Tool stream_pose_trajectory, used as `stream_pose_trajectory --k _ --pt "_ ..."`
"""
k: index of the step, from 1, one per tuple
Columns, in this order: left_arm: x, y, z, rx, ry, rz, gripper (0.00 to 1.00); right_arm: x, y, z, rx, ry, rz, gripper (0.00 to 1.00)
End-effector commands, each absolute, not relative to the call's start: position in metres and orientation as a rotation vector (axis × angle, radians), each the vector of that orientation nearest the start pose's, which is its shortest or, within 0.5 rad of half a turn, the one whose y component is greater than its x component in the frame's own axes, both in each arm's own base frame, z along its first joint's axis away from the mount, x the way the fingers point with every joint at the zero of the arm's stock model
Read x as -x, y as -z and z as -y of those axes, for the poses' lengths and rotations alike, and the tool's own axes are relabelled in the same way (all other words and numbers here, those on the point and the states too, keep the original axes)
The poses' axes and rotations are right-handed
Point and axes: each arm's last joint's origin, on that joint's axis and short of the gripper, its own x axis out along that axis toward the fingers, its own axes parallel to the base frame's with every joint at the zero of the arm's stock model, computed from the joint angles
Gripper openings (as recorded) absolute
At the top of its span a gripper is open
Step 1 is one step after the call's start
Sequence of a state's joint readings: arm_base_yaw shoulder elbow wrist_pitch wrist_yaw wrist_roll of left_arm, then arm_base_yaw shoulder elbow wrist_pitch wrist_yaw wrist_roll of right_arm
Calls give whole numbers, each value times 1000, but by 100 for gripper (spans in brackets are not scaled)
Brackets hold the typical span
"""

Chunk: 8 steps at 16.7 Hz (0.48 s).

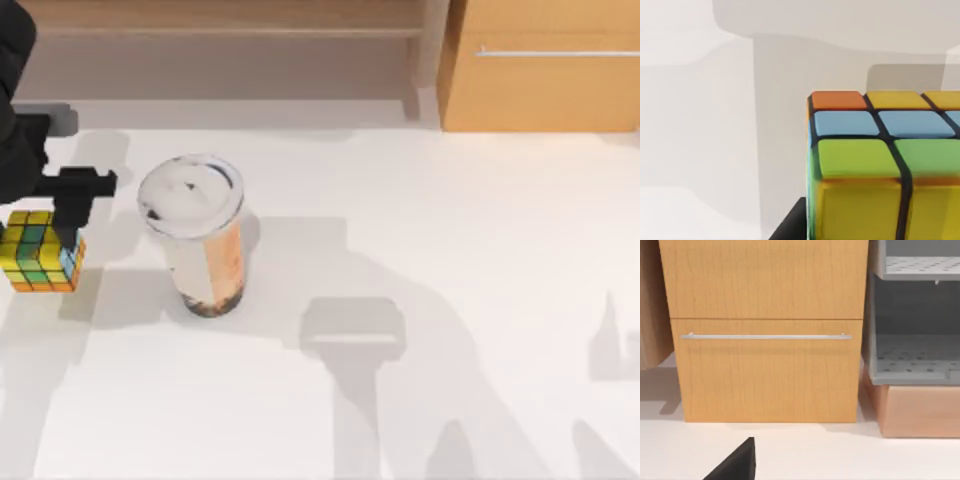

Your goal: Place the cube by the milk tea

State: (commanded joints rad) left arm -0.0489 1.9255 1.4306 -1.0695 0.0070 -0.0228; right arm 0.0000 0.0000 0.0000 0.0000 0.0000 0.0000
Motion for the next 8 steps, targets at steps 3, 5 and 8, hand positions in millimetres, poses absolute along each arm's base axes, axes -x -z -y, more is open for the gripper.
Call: stream_pose_trajectory --k 3,5,8 --pt "-364 -183 12 -5 7 -1563 0 -106 -160 1 0 0 0 100" --pt "-367 -179 9 2 -12 -1563 0 -106 -160 1 0 0 0 100" --pt "-369 -177 5 11 -32 -1558 0 -106 -160 1 0 0 0 100"
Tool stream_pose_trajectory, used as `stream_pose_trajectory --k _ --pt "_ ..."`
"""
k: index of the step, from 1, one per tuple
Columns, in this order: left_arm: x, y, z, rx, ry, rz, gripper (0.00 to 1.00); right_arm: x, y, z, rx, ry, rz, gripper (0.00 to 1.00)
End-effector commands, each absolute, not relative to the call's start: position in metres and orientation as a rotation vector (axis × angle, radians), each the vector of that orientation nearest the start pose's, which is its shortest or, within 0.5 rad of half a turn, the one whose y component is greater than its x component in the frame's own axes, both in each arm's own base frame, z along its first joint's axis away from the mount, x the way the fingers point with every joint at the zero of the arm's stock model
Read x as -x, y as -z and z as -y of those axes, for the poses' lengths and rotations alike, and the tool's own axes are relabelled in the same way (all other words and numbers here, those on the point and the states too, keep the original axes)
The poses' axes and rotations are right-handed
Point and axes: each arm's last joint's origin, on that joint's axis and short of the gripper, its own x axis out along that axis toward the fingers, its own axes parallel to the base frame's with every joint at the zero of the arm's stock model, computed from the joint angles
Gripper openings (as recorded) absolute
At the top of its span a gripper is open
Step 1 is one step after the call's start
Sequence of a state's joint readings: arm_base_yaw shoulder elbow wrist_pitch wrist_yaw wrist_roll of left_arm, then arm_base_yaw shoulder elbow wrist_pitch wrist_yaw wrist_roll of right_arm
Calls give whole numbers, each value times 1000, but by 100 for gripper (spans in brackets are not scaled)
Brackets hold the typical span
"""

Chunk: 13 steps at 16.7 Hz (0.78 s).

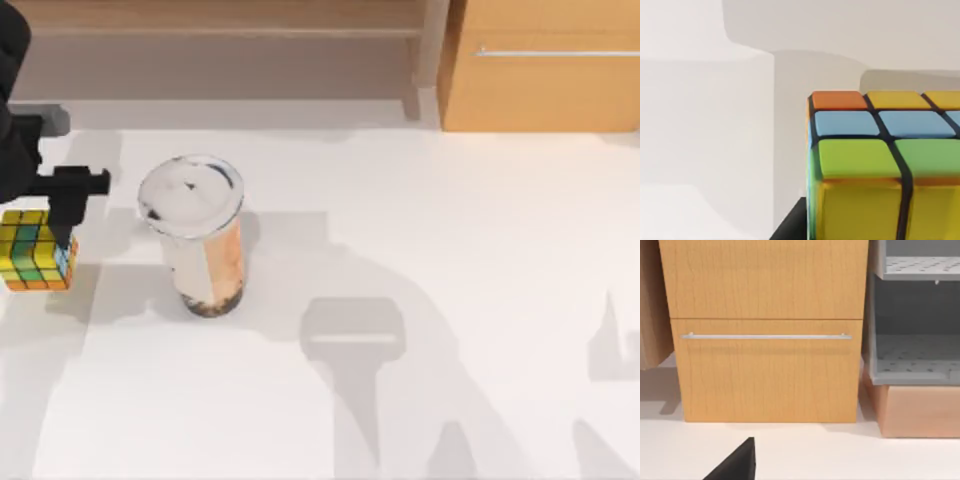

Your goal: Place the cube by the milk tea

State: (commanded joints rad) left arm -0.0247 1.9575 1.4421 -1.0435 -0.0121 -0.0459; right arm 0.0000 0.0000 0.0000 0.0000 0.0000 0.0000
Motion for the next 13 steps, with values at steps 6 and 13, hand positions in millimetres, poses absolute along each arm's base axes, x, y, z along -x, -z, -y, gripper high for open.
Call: stream_pose_trajectory --k 6,13 --pt "-368 -177 0 3 -46 -1540 0 -106 -160 1 0 0 0 100" --pt "-364 -178 7 -9 -10 -1534 0 -106 -160 1 0 0 0 100"
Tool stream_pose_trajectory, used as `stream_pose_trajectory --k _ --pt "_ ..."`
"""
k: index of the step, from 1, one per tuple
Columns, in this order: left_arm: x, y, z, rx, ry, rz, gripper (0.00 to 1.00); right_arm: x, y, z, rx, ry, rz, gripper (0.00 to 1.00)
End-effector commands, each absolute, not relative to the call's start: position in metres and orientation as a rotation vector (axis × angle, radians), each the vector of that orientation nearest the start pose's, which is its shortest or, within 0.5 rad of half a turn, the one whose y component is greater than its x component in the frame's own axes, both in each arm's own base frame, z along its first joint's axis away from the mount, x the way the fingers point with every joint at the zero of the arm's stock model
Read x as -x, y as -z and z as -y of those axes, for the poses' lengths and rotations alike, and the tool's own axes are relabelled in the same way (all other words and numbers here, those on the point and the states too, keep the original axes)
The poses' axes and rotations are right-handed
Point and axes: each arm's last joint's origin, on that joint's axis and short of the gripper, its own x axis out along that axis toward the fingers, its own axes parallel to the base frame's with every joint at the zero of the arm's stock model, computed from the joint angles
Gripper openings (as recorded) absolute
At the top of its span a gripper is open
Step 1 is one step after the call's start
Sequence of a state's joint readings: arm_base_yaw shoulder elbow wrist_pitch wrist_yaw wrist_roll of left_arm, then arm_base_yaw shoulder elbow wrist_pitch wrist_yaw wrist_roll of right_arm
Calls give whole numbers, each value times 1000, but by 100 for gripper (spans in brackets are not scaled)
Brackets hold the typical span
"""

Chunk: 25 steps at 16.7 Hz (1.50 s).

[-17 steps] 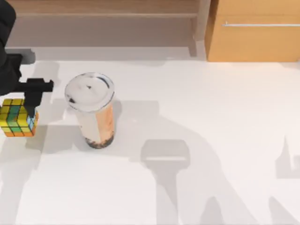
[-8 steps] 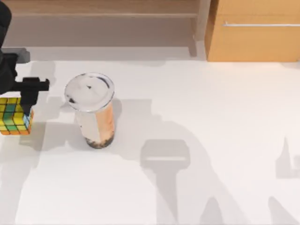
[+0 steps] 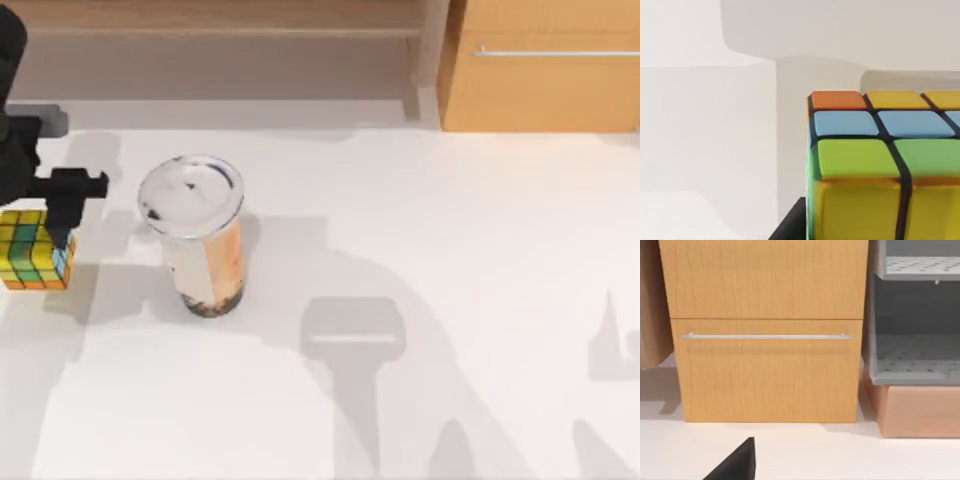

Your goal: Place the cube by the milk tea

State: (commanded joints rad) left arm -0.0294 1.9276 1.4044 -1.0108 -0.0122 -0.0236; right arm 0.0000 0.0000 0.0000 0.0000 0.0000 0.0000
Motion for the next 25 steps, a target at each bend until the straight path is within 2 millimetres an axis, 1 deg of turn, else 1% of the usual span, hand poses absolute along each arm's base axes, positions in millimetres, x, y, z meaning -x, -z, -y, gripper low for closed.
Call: stream_pose_trajectory --k 4,8,21,22,25 --pt "-362 -164 15 -11 19 -1569 0 -106 -160 1 0 0 0 100" --pt "-362 -164 15 -11 19 -1569 0 -106 -160 1 0 0 0 100" --pt "-362 -164 15 -11 19 -1569 98 -106 -160 1 0 0 0 100" --pt "-362 -164 15 -11 19 -1569 100 -106 -160 1 0 0 0 100" --pt "-362 -164 15 -11 19 -1569 100 -106 -160 1 0 0 0 100"
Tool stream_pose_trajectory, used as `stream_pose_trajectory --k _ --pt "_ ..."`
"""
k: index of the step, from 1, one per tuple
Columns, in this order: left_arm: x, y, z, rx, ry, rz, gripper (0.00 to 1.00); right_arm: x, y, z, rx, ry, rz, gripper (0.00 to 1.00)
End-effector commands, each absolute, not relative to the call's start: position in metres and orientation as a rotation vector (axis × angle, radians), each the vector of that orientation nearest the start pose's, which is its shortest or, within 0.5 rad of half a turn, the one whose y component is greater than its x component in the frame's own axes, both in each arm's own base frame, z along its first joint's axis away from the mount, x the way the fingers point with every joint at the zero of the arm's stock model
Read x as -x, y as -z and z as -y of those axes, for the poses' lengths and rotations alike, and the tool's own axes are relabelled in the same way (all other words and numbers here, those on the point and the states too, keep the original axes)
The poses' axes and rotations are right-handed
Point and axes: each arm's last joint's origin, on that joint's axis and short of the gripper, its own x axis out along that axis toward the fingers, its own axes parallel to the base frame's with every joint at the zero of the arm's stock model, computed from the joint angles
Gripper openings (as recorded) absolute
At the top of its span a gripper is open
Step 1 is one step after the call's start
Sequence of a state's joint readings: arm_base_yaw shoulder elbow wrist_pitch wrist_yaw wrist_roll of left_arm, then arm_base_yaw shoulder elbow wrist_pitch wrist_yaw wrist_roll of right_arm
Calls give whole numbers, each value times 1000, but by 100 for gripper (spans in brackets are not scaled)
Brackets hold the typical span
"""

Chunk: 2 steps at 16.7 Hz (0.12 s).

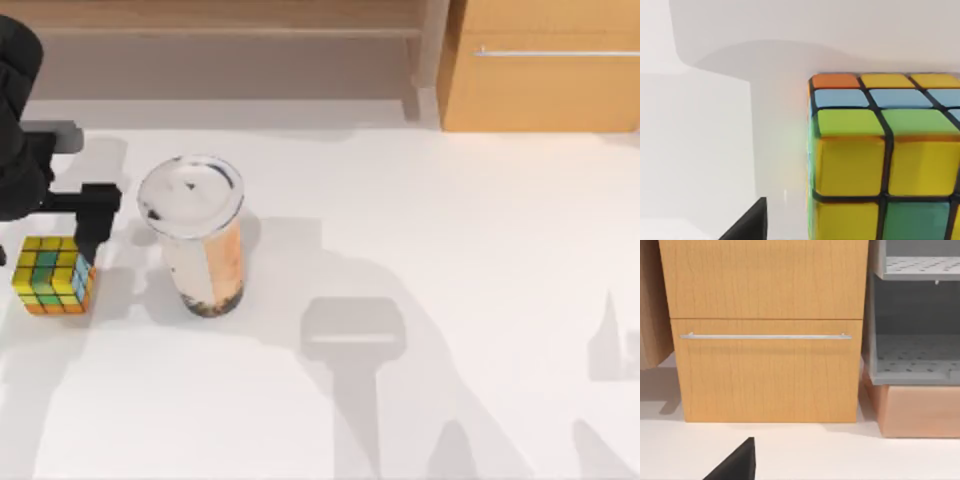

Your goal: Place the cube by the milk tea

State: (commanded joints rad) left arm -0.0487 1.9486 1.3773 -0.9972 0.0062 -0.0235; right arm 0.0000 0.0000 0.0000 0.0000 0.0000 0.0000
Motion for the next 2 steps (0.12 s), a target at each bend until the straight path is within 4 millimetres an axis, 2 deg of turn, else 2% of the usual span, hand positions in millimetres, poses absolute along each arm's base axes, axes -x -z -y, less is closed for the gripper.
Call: stream_pose_trajectory --k 2 --pt "-362 -164 15 -11 19 -1569 100 -106 -160 1 0 0 0 100"
